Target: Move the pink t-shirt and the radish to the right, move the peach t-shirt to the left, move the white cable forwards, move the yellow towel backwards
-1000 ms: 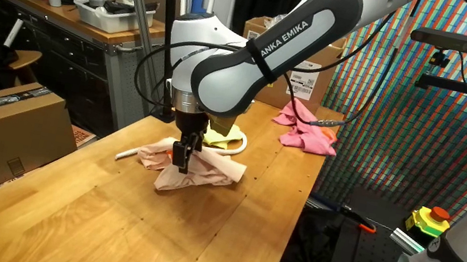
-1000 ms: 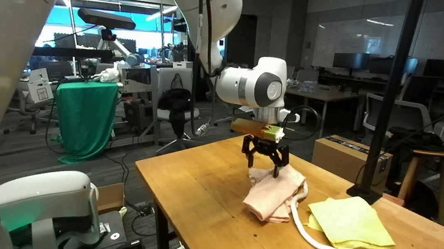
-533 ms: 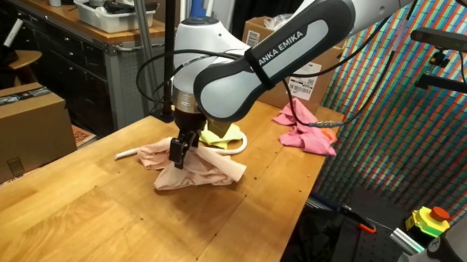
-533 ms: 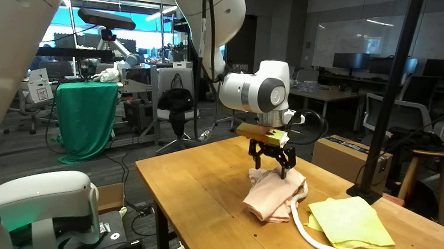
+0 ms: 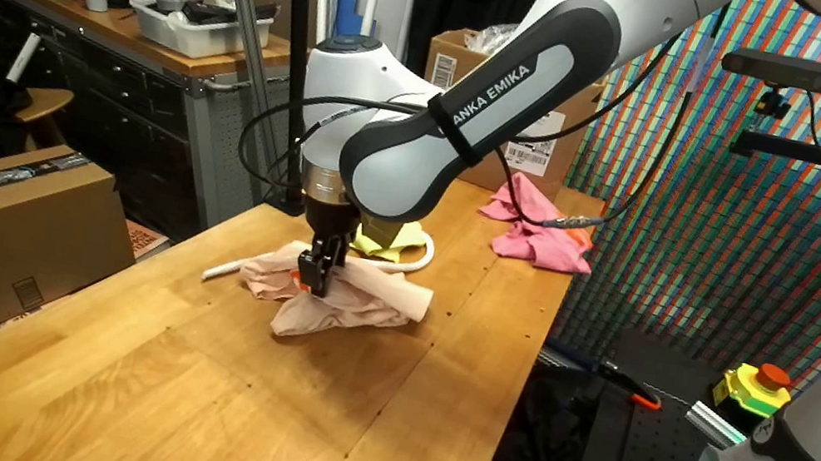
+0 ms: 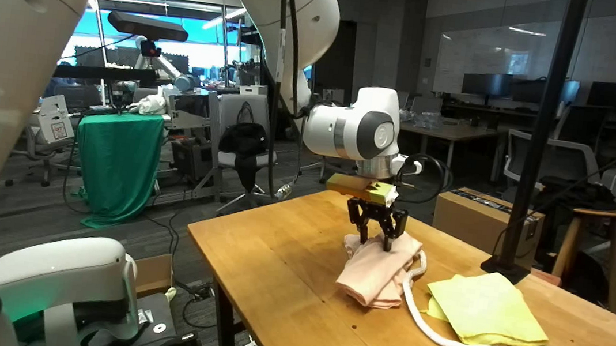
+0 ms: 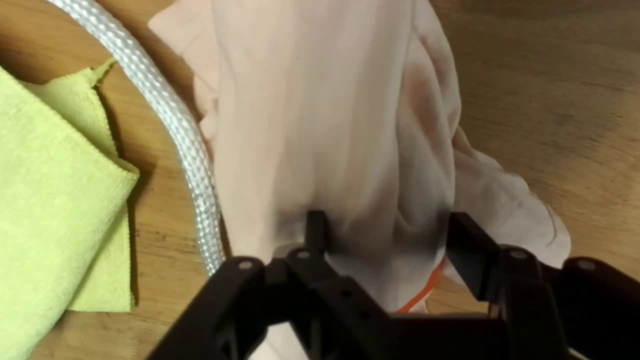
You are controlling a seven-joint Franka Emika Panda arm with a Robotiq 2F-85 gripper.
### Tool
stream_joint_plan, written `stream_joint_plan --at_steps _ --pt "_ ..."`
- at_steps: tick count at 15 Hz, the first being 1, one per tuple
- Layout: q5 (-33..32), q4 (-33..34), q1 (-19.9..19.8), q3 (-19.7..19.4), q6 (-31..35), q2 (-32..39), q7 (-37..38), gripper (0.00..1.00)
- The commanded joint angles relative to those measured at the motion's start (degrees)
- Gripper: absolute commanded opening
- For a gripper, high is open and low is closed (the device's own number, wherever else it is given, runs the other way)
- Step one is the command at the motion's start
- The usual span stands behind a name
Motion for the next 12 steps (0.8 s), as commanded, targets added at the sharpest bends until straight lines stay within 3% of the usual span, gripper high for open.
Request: stream_joint_plan --at_steps 1,5,8,12 --pt "-0.75 -0.43 1.15 -0.89 0.10 -0.89 2.24 0.35" --pt "-0.31 -1.06 1.23 -0.92 -0.64 -1.68 3.61 0.05" --pt "0.71 -1.59 0.82 -0.35 -1.75 -2.74 3.94 0.00" --pt "1.99 -3.91 0.54 0.28 -1.81 -6.83 4.89 0.03"
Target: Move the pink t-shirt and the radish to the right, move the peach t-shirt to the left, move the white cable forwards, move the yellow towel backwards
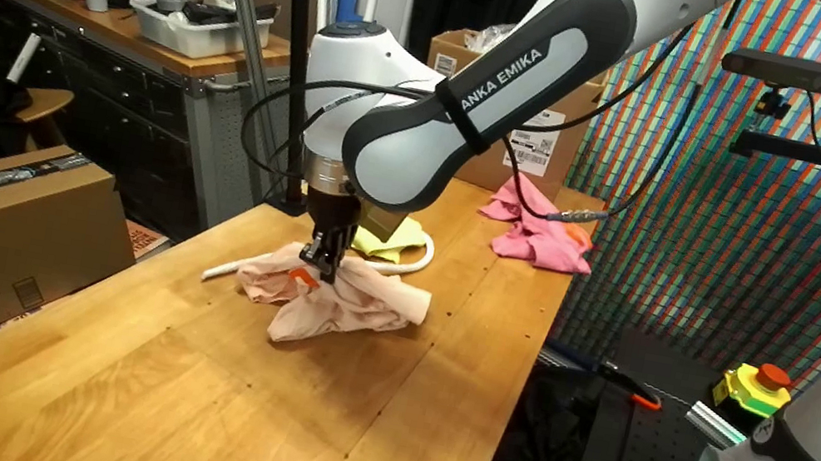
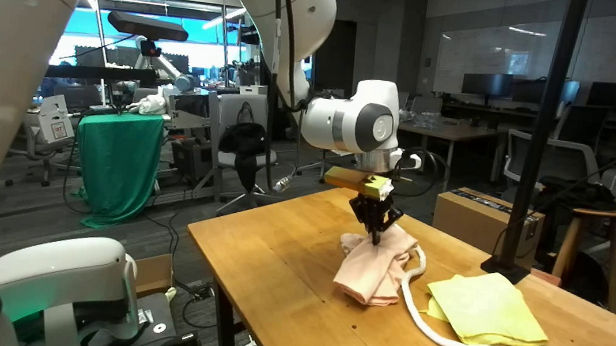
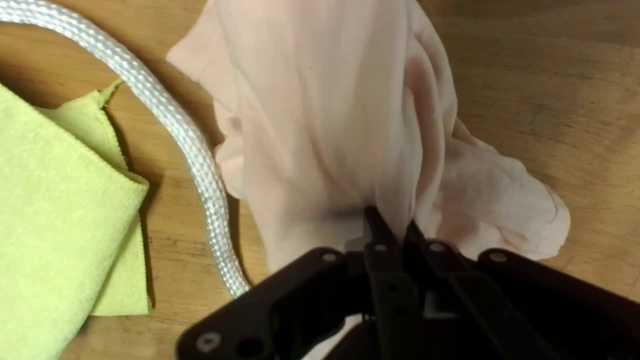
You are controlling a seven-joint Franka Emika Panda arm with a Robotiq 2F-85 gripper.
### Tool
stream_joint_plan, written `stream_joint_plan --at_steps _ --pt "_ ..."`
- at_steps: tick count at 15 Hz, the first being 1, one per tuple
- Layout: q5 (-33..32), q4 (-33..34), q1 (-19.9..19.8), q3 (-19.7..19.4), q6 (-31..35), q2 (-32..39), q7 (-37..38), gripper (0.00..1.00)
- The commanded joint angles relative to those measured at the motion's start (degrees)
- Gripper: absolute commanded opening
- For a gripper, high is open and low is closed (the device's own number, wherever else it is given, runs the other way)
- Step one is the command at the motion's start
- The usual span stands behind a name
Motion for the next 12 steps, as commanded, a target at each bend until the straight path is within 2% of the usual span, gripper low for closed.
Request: stream_joint_plan --at_steps 1,8,12 --pt "1.61 -3.85 0.43 0.33 -0.65 -6.04 2.05 0.03" --pt "4.60 -8.02 0.57 2.93 -3.42 -14.00 3.08 0.03" --pt "9.50 -7.99 0.05 5.58 -9.91 -16.41 -0.14 0.03"
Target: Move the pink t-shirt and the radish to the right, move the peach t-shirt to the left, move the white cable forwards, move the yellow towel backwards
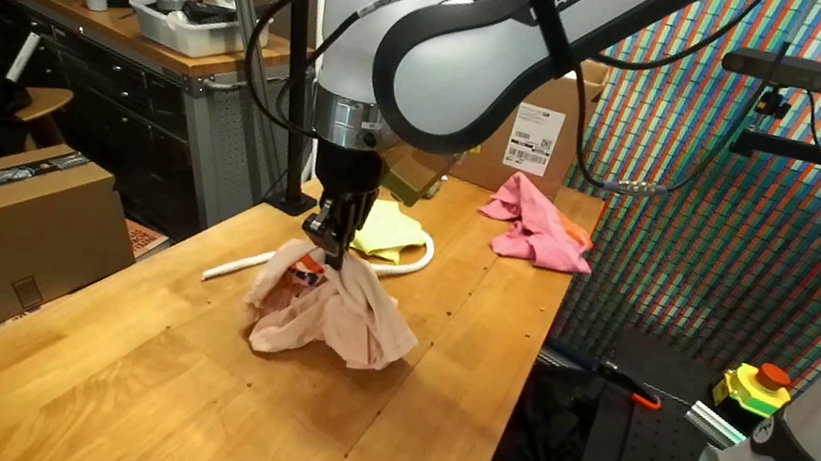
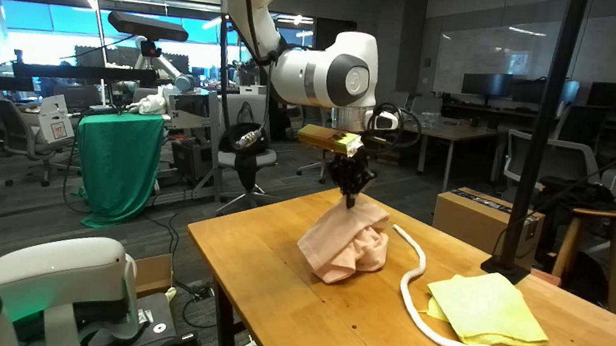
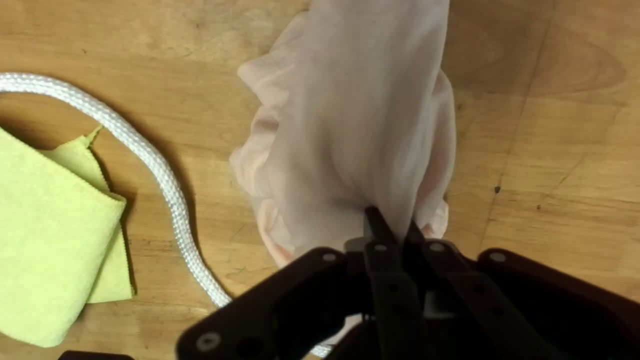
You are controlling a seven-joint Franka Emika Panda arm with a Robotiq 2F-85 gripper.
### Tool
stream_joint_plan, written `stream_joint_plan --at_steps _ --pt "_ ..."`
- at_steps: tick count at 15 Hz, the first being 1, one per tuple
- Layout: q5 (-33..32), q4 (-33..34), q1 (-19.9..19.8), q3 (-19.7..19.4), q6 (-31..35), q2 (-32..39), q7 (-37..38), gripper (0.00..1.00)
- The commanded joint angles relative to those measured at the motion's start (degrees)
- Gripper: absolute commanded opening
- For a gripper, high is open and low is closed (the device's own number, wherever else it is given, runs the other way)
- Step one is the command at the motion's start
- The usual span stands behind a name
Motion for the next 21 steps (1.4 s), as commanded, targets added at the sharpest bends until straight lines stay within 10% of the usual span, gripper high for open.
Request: stream_joint_plan --at_steps 1,11,21 --pt "5.26 -1.16 -0.37 2.16 -6.34 -3.81 -3.66 0.03" --pt "14.75 5.04 -0.66 4.33 -26.46 -0.75 -11.75 0.04" --pt "30.97 10.76 -2.17 5.17 -31.65 7.34 -20.90 0.04"
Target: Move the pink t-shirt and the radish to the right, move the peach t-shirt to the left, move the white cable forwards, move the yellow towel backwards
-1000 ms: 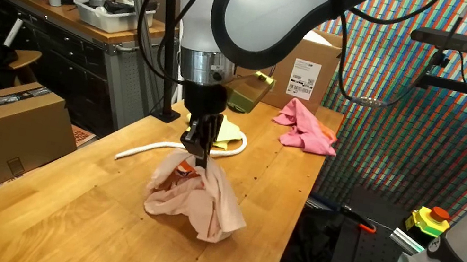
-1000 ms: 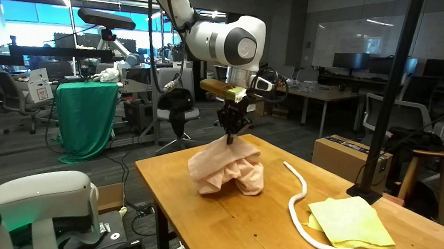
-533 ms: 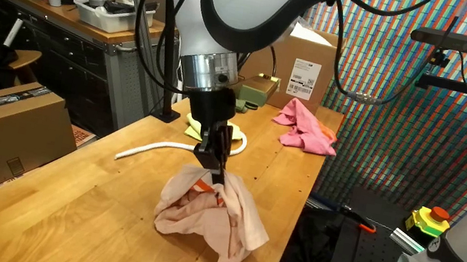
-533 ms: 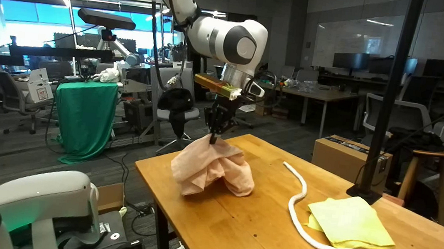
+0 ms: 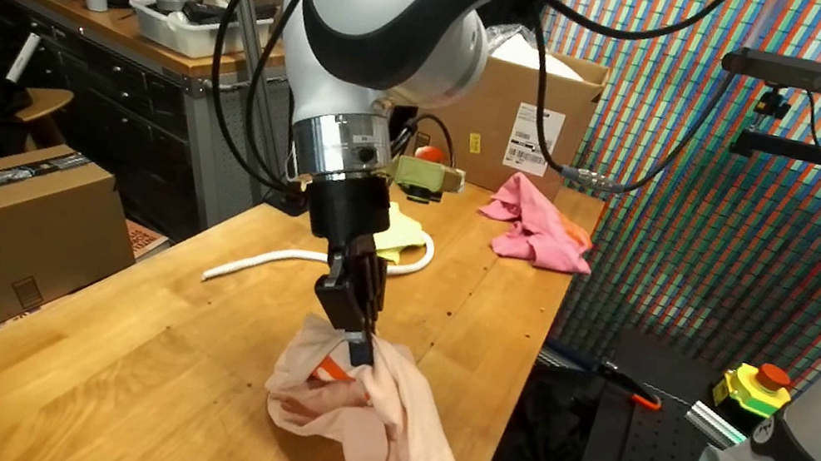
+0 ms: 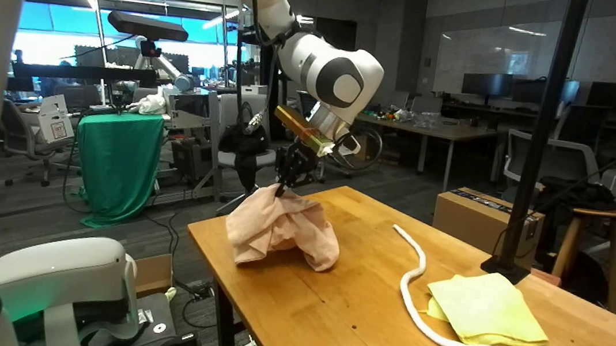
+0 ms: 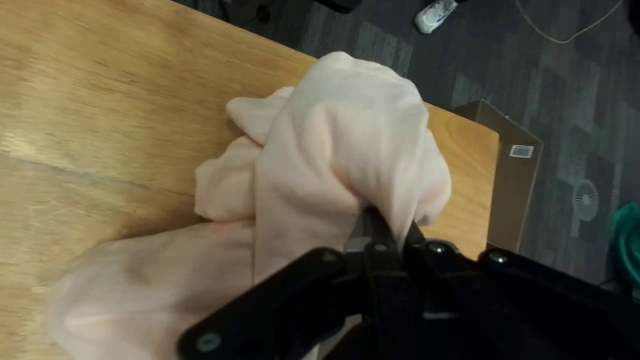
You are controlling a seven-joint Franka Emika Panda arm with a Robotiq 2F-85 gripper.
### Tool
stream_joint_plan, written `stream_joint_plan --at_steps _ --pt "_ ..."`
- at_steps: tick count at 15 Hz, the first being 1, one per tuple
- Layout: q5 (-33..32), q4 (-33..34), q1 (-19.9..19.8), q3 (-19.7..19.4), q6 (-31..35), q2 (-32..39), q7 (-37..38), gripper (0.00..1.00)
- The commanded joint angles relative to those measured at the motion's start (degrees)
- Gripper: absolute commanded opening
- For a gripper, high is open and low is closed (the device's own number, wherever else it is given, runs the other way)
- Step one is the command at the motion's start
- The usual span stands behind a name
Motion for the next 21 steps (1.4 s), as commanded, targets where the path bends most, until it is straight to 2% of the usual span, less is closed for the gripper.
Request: stream_joint_plan --at_steps 1,5,9,13,14,15,16,17,21 --pt "7.03 3.57 -2.06 1.20 -2.70 3.38 -1.79 0.04" --pt "14.76 3.70 -2.74 1.06 -1.43 5.37 0.77 0.05" --pt "19.73 3.60 -2.82 0.72 -1.92 6.67 0.99 0.05" --pt "20.42 3.24 -1.95 0.59 -2.59 7.31 1.18 0.05" --pt "19.69 3.23 -1.59 0.54 -2.57 7.41 1.24 0.03" --pt "18.44 3.55 -1.17 0.43 -3.22 7.70 1.56 0.32" --pt "18.21 3.71 -0.95 0.43 -3.47 7.94 1.83 0.34" --pt "17.64 3.85 -0.68 0.34 -3.78 8.16 1.91 0.40" --pt "16.78 3.98 -0.31 0.29 -4.79 8.43 2.21 0.71"
